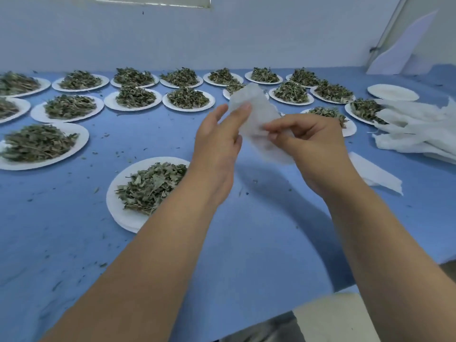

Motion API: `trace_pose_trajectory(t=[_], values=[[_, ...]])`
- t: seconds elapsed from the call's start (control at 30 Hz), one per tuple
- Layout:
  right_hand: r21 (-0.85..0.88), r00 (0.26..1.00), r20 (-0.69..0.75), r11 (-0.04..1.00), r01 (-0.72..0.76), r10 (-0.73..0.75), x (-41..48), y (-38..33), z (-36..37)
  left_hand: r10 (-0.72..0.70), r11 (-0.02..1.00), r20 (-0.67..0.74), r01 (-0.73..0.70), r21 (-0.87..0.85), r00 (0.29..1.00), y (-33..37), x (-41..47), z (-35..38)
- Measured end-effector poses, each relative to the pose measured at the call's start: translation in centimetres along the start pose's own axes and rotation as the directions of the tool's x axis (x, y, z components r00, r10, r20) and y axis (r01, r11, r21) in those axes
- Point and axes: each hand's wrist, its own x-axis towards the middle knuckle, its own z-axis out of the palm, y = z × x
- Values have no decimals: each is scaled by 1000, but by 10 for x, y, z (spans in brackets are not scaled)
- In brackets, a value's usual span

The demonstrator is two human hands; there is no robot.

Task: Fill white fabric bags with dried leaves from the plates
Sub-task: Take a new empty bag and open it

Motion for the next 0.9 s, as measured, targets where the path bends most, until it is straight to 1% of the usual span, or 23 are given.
trace_pose_trajectory(t=[0.03,0.1,0.13,0.2,0.23,0.27,0.3,0.33,0.37,0.4,0.43,0.47,0.57,0.6,0.67,0.83,0.9], values=[[77,999,19,997,-30,28,3,0,7,36,999,-1,-36,-35,999,11,-1,-10],[188,994,72,978,-89,76,10,-1,24,125,991,-8,-125,-42,992,32,-6,-31],[195,991,104,975,-104,85,13,-1,34,169,985,-21,-170,-30,985,42,-9,-41],[143,983,166,984,-104,80,20,-1,58,256,967,-55,-256,4,965,61,-14,-62],[106,979,190,990,-95,74,23,-2,70,305,952,-75,-302,50,949,70,-17,-72],[69,976,208,994,-84,69,26,-3,83,366,926,-100,-351,140,925,80,-19,-82],[33,975,215,997,-71,63,29,-4,96,441,876,-122,-397,276,889,89,-21,-93],[-4,976,210,999,-53,53,32,-7,109,521,795,-131,-424,433,843,97,-22,-104],[-40,980,195,999,-29,36,35,-9,122,597,695,-129,-430,577,792,105,-23,-114],[-71,984,179,998,0,13,37,-12,134,660,593,-113,-424,684,742,112,-26,-123],[-96,985,171,995,34,-17,39,-15,146,708,508,-89,-417,754,701,117,-28,-131],[-119,984,171,990,73,-52,40,-19,157,741,443,-60,-420,792,669,121,-30,-137],[-173,966,193,963,205,-171,38,-27,184,793,325,30,-464,824,608,128,-34,-153],[-181,956,207,952,245,-207,38,-29,191,802,306,42,-469,828,596,129,-35,-158],[-183,940,240,939,290,-244,35,-30,199,800,310,35,-463,830,599,128,-37,-167],[-221,928,246,916,336,-281,26,-23,204,721,439,-28,-425,791,693,116,-37,-177],[-217,933,203,915,340,-298,22,-22,201,703,439,-9,-425,792,711,114,-37,-176]])
